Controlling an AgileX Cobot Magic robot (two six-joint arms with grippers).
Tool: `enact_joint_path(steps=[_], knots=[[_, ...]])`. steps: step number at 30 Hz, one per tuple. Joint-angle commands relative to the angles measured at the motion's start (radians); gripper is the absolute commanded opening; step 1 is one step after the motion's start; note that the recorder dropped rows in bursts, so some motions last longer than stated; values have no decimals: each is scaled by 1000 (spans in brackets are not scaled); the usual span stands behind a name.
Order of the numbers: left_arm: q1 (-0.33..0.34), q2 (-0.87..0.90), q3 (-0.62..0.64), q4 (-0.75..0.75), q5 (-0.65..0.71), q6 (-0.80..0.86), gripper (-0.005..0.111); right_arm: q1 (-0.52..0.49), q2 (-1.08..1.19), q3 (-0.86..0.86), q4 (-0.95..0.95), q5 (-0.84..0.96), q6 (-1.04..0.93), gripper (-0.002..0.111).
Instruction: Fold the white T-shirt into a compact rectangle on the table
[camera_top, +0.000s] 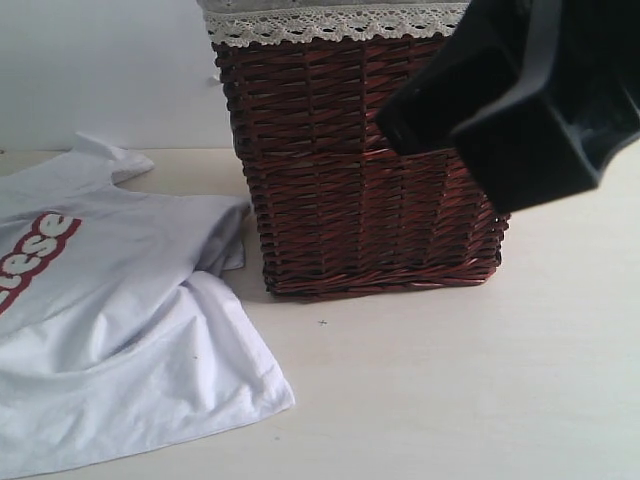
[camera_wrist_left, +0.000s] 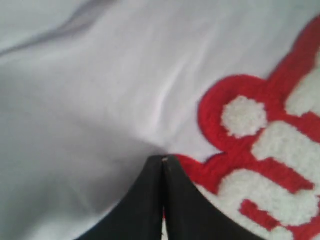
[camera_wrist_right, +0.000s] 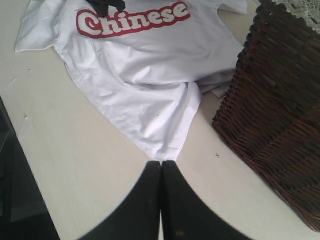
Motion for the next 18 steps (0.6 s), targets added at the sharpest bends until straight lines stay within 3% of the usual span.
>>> enact_joint_path(steps=[1, 7, 14, 18], knots=[[6, 21, 4, 370, 185, -327, 0, -4, -3, 3, -1, 7, -5, 0], [-70, -101, 4, 270, 156, -219, 0, -4, -3, 3, -1, 8, -5, 0], [-72, -175, 46, 356, 500, -222, 0, -4, -3, 3, -3, 8, -13, 0], [-72, -196, 145, 392, 552, -269, 0, -4, -3, 3, -3, 11, -13, 0]])
